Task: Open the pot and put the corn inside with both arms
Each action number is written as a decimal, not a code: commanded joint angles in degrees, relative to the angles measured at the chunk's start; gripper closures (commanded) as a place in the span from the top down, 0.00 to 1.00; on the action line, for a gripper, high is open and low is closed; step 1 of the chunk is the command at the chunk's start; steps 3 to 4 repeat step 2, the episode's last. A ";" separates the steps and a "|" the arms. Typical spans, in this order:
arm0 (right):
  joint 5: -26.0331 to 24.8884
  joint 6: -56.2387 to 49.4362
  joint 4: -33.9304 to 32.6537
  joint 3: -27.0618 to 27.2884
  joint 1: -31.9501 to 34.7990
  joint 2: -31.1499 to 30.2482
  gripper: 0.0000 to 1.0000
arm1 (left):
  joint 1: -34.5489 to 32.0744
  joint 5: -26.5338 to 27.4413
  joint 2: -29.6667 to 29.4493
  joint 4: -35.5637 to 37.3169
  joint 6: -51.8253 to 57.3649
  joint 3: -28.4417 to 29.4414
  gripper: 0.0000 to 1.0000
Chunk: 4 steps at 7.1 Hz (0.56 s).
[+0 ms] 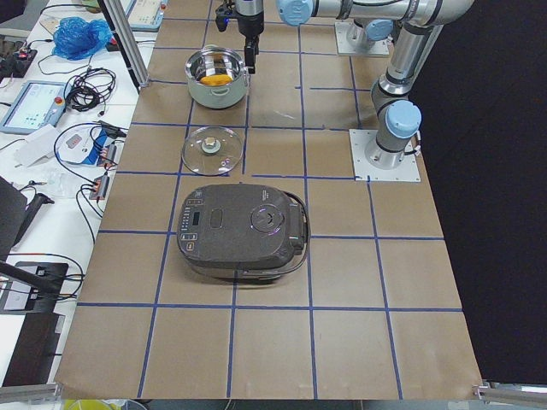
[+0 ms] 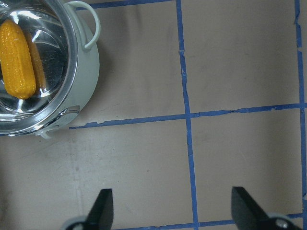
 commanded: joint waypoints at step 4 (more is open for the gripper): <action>-0.01 -0.04 -0.07 -0.06 0.00 0.00 0.88 | -0.01 0.00 0.00 0.01 0.25 -0.02 1.00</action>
